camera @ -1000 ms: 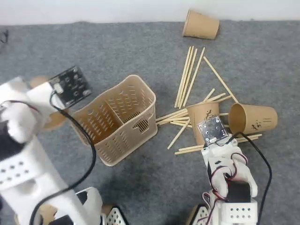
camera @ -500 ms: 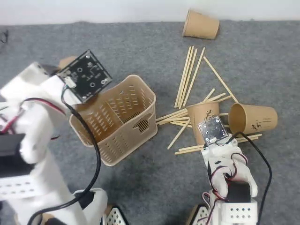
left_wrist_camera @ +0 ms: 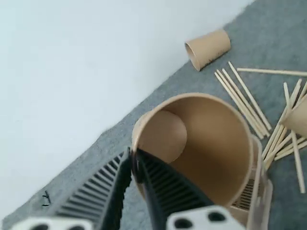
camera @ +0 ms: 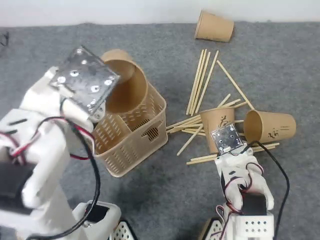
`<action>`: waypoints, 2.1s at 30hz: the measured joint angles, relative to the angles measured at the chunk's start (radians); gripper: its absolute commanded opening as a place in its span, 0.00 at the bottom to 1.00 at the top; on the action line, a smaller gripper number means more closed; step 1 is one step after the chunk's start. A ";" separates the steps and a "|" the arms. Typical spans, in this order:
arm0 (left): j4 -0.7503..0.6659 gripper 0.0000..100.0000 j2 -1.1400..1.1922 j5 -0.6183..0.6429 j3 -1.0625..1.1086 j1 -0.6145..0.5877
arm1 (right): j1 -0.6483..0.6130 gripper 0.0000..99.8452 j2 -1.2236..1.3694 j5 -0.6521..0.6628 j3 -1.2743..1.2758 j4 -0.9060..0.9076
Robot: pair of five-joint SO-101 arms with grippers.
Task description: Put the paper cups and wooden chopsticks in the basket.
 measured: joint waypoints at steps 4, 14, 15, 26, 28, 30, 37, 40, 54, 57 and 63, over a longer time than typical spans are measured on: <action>0.000 0.01 -0.077 0.061 0.098 0.069 | 0.000 0.01 0.015 -0.028 -0.051 -0.060; 0.000 0.01 -0.166 0.190 0.324 0.244 | -0.238 0.01 0.002 -0.173 -0.512 -0.117; 0.000 0.01 -0.167 0.192 0.334 0.245 | -0.269 0.01 0.002 -0.163 -0.537 -0.117; -0.044 0.01 -0.167 0.176 0.393 0.187 | -0.537 0.01 0.295 -0.146 -0.824 -0.129; -0.048 0.01 -0.167 0.167 0.393 0.184 | -0.578 0.01 0.405 -0.146 -0.888 -0.129; -0.052 0.01 -0.167 0.166 0.393 0.184 | -0.615 0.01 0.514 -0.146 -0.968 -0.129; -0.089 0.01 -0.112 0.144 0.393 0.184 | -0.724 0.01 0.778 -0.144 -1.138 -0.127; -0.130 0.01 -0.089 0.141 0.393 0.183 | -0.726 0.01 0.891 -0.143 -1.143 -0.127; -0.210 0.01 -0.075 0.137 0.365 0.181 | -0.582 0.01 0.988 -0.141 -1.089 -0.261; -0.209 0.01 -0.046 0.137 0.359 0.178 | -0.580 0.01 0.988 -0.141 -1.089 -0.261; -0.173 0.01 0.003 0.137 0.359 0.181 | -0.580 0.01 0.988 -0.141 -1.089 -0.262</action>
